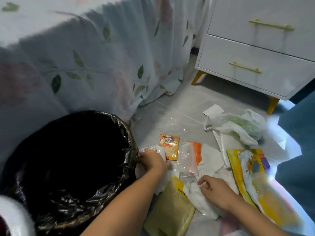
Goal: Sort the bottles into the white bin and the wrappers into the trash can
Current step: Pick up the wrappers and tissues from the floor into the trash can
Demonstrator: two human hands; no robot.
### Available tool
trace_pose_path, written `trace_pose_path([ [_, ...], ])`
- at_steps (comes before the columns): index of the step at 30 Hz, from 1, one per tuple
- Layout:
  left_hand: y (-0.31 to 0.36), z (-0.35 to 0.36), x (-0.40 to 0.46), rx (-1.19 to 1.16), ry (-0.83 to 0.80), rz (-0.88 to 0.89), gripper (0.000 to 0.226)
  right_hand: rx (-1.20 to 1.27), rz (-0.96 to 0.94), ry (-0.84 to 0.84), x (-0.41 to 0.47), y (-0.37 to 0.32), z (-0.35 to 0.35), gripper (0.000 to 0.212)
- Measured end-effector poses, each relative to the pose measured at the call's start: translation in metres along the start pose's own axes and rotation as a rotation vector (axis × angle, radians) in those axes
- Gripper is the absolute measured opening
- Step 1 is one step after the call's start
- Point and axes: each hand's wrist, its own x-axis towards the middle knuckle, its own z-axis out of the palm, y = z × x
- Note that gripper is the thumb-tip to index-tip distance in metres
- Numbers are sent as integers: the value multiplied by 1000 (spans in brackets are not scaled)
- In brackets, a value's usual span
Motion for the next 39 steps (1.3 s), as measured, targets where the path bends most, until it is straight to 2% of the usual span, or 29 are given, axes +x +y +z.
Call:
trace_pose_path([
  [1, 4, 6, 6, 74, -35, 13, 105, 10, 1, 2, 3, 3, 2, 18],
  [3, 8, 15, 13, 158, -11, 82, 79, 40, 9, 0, 5, 9, 5, 21],
  [5, 9, 15, 15, 151, 61, 179, 42, 62, 24, -11, 6, 11, 5, 21],
  [7, 9, 9, 18, 91, 78, 222, 24, 78, 34, -22, 6, 12, 5, 19],
  [14, 16, -26, 7, -43, 124, 265, 26, 174, 62, 5, 3, 10, 8, 19],
  [20, 23, -65, -40, -285, 81, 291, 9, 272, 118, 49, -4, 11, 7, 18],
  [29, -1, -103, -85, -365, 66, 344, 44, 762, 272, 118, -21, -2, 5, 20],
  [35, -8, -130, -110, -407, 87, 429, 37, 926, 282, 159, -32, -11, 0, 16],
  [39, -24, -155, -126, -615, 48, 460, 28, 1046, 233, 227, -41, -24, -7, 10],
])
